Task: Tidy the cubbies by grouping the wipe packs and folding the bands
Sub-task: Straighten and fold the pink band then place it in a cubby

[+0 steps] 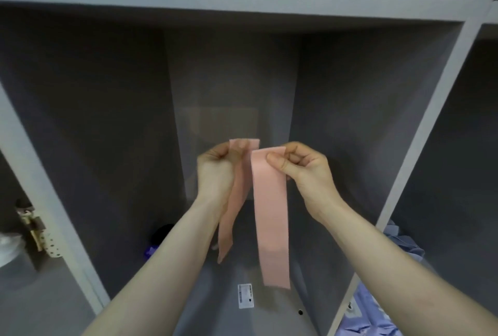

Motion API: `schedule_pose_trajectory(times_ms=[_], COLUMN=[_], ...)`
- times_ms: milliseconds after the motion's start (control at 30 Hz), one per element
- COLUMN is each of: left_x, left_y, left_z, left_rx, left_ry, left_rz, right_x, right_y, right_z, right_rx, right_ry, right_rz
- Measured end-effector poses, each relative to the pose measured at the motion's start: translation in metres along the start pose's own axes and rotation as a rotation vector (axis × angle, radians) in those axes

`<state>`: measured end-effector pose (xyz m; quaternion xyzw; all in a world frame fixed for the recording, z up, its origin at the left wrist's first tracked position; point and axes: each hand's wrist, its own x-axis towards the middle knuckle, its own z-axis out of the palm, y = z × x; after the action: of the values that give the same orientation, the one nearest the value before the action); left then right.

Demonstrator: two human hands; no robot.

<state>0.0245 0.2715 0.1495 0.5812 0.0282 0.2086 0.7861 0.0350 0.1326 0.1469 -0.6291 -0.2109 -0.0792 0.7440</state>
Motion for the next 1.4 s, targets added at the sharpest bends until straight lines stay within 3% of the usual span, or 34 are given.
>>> schedule_pose_trajectory(times_ms=[100, 467, 800, 900, 1033, 1167, 1400], left_x=[-0.009, -0.011, -0.017, -0.020, -0.022, -0.022, -0.018], left_y=[-0.003, -0.007, 0.001, 0.002, -0.001, -0.001, -0.001], left_z=[0.003, 0.001, -0.005, -0.004, 0.000, 0.006, 0.010], left_rx=[0.021, -0.190, -0.019, -0.032, -0.077, -0.106, -0.030], left_ry=[-0.151, -0.170, -0.266, -0.224, -0.130, -0.119, -0.282], left_rz=[0.013, -0.128, 0.031, 0.126, 0.103, 0.070, 0.032], right_x=[0.002, 0.000, -0.002, -0.005, -0.006, -0.004, 0.003], right_y=[-0.001, 0.000, -0.005, -0.005, -0.008, -0.014, -0.044], right_z=[0.008, 0.019, 0.021, 0.023, 0.023, 0.023, 0.007], right_rx=[-0.007, -0.121, -0.109, -0.156, -0.432, -0.459, -0.756], right_ry=[0.028, 0.191, 0.179, 0.154, 0.210, 0.230, -0.058], right_rz=[0.037, 0.025, 0.058, 0.031, -0.129, -0.138, -0.053])
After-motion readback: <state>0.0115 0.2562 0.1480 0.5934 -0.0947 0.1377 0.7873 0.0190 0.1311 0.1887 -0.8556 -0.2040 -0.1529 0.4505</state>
